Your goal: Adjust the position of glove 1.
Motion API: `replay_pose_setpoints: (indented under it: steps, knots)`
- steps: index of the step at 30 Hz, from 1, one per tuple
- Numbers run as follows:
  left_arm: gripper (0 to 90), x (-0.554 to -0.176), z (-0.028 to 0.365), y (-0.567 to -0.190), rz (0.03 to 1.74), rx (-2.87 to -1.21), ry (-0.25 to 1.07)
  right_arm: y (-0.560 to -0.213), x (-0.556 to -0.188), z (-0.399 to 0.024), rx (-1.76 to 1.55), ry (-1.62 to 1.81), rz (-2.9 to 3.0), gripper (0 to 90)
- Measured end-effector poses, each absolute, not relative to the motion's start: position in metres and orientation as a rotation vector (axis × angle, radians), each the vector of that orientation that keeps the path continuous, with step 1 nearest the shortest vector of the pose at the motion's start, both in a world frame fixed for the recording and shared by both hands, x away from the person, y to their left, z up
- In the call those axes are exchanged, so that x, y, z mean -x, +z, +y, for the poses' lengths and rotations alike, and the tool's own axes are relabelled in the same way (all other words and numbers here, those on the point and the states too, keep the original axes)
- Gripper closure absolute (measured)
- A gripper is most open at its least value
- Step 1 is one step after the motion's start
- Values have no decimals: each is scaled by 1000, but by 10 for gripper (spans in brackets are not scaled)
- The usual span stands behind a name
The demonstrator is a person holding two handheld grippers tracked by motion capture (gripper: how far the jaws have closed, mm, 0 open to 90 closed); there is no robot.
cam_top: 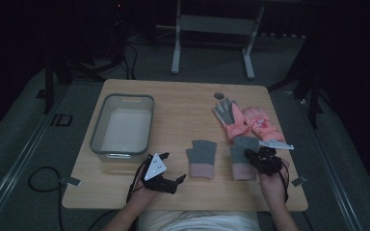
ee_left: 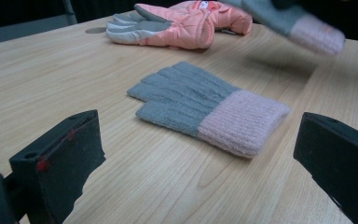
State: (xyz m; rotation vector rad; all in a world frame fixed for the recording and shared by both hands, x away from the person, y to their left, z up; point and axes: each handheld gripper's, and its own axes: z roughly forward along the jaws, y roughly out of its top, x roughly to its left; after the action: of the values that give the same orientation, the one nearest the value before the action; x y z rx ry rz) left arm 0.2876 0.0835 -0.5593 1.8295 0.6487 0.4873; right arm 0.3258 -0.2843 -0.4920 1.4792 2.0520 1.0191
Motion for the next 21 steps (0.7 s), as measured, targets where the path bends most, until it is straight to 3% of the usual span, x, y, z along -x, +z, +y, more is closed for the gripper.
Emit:
replay_pose_setpoints:
  steps: [15,19,21]
  knots:
    - [9,-287,83,-559,643,-1829,487,-542,-349,-281,-1579,893,2101,854]
    - [9,-288,84,-559,646,-1830,486,-541,-349,-282,-1583,894,2103,814]
    - [9,-288,84,-559,644,-1829,487,-532,-348,-286,-1557,903,2106,737]
